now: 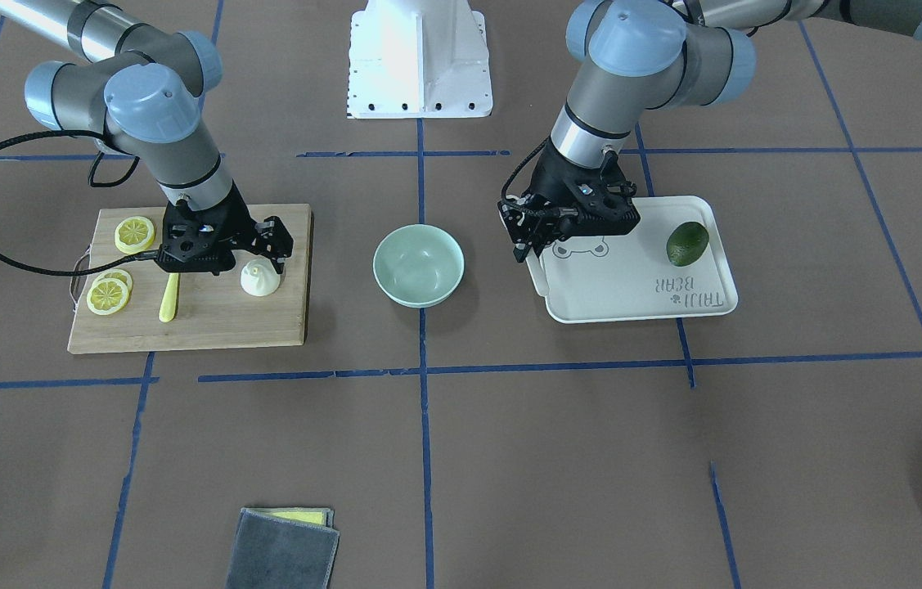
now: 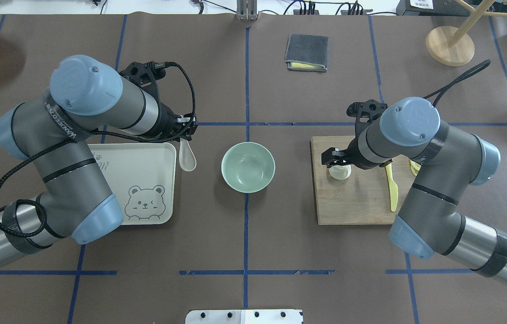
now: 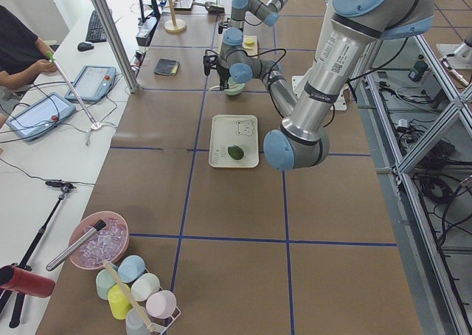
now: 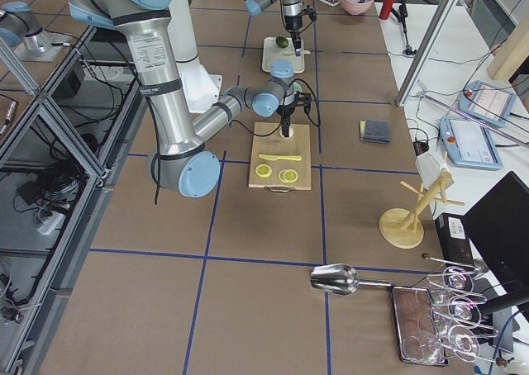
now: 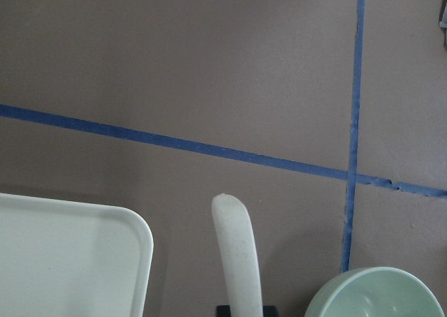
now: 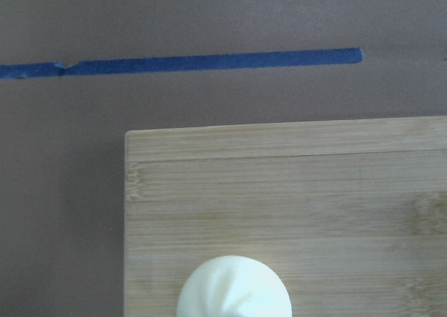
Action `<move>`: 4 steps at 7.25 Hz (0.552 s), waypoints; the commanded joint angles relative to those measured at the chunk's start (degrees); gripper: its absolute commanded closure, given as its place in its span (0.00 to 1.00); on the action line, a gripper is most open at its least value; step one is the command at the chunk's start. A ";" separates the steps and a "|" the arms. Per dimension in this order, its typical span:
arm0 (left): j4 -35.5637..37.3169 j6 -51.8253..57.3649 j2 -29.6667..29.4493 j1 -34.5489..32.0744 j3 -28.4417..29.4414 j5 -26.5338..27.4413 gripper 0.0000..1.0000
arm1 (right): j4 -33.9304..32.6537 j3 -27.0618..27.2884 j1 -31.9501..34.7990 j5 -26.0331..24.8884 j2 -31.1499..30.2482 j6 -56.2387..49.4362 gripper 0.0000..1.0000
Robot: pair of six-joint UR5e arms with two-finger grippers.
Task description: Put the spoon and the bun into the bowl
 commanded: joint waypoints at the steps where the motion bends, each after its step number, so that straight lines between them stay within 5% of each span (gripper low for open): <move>1: -0.02 -0.35 -0.40 0.44 0.52 0.07 1.00 | 0.02 -1.43 -0.73 -0.26 0.43 0.05 0.13; 2: -0.19 -1.48 -0.83 1.23 1.05 0.15 1.00 | 0.02 -1.61 -0.82 -0.26 0.69 0.05 0.27; 4: -3.69 -4.90 -3.28 2.11 4.64 0.24 1.00 | -0.15 -1.35 -0.73 0.18 0.78 -0.03 0.95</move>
